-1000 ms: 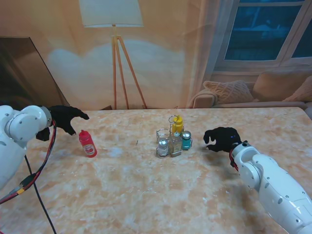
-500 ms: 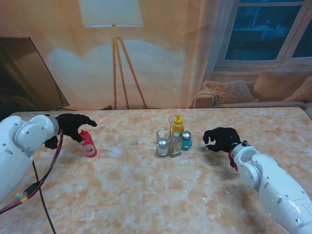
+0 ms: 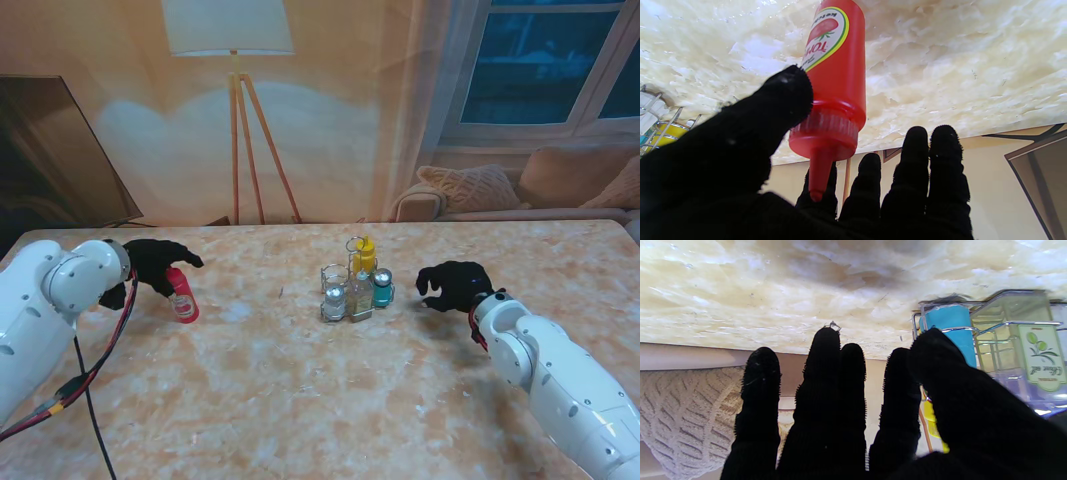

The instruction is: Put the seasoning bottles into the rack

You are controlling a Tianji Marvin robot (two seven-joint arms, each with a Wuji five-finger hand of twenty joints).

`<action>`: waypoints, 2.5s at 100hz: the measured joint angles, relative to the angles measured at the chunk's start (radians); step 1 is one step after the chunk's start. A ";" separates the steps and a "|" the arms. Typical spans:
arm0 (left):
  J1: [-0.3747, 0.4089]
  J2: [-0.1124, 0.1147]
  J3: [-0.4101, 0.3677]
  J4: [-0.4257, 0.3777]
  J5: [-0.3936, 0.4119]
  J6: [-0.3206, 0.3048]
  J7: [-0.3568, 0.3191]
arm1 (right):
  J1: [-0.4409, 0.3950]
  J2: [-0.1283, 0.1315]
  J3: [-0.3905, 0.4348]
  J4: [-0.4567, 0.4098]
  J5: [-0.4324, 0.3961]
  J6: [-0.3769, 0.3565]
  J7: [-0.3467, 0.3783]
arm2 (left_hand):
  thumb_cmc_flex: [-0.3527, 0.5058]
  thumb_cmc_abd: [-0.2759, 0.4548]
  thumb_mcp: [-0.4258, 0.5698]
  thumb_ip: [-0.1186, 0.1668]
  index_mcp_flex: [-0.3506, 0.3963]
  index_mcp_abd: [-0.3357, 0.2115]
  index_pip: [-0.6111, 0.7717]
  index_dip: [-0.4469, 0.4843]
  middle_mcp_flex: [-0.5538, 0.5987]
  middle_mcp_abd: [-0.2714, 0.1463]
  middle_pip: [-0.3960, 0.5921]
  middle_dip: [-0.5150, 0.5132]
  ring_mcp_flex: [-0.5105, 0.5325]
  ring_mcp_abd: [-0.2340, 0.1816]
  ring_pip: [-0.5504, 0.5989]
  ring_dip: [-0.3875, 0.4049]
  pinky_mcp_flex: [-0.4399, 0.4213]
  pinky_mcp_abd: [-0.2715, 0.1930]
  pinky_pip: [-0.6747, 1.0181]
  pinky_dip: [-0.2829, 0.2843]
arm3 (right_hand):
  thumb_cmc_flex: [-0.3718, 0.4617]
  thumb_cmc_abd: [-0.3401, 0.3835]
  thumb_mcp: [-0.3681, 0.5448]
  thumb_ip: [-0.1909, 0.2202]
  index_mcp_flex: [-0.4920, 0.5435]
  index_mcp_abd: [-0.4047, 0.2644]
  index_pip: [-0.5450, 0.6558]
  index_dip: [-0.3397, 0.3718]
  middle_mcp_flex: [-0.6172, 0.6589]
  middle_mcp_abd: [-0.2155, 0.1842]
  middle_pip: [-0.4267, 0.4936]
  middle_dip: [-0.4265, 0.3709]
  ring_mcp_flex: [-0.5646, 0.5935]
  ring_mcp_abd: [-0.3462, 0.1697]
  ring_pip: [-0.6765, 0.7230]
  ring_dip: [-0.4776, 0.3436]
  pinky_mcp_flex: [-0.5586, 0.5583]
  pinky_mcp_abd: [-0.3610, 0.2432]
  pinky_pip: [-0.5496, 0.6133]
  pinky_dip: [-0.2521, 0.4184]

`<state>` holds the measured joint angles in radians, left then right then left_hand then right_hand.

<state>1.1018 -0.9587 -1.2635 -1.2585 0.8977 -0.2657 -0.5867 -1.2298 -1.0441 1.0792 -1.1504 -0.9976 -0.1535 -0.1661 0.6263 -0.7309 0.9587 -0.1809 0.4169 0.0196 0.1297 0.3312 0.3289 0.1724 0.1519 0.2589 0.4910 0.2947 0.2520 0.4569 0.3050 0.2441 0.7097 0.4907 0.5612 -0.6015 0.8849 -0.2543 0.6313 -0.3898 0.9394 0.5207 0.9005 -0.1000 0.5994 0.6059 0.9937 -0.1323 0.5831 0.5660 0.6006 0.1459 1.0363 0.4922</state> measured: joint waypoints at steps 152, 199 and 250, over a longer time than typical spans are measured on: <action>0.009 -0.025 0.053 0.006 -0.016 0.035 0.144 | 0.001 0.000 0.001 0.000 0.003 0.000 0.002 | 0.194 -0.170 -0.181 -0.101 0.300 -0.090 0.717 0.159 0.584 -0.043 0.229 0.521 0.569 -0.152 0.316 0.525 0.440 -0.112 0.396 0.233 | 0.000 0.000 0.000 0.000 0.000 0.000 0.000 0.000 0.000 0.000 0.000 0.000 0.000 0.000 0.000 0.000 0.000 0.000 0.000 0.000; -0.026 -0.026 0.110 -0.018 -0.077 0.030 0.126 | -0.001 0.000 0.005 -0.001 0.002 0.000 0.002 | 0.194 -0.171 -0.184 -0.101 0.309 -0.090 0.730 0.151 0.597 -0.032 0.215 0.550 0.579 -0.148 0.319 0.525 0.448 -0.104 0.404 0.234 | 0.000 0.000 0.000 0.000 0.000 0.000 0.000 0.000 0.000 0.000 0.000 0.000 0.000 0.000 0.000 0.000 0.000 0.000 0.000 0.000; -0.200 -0.043 0.332 -0.026 -0.211 0.115 0.105 | -0.005 0.000 0.012 -0.003 0.000 0.000 0.001 | 0.194 -0.171 -0.184 -0.102 0.309 -0.081 0.731 0.185 0.599 -0.018 0.215 0.585 0.580 -0.139 0.342 0.526 0.448 -0.091 0.418 0.247 | 0.000 0.000 0.000 0.000 0.000 0.000 0.000 0.000 0.000 0.000 0.000 0.000 0.000 0.000 0.000 0.000 0.000 0.000 0.000 0.000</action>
<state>0.9017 -1.0013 -0.9314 -1.2843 0.6871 -0.1507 -0.4817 -1.2346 -1.0442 1.0908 -1.1537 -0.9975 -0.1538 -0.1652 0.8203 -0.9017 0.7748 -0.2826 0.7256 -0.0616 0.8606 0.5163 0.9275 0.1546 0.3666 0.8435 1.0712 0.1554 0.5944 0.9824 0.7535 0.1527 1.1280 0.7376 0.5612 -0.6015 0.8849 -0.2543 0.6314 -0.3898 0.9394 0.5207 0.9005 -0.1000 0.5994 0.6059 0.9937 -0.1323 0.5831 0.5660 0.6006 0.1459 1.0363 0.4921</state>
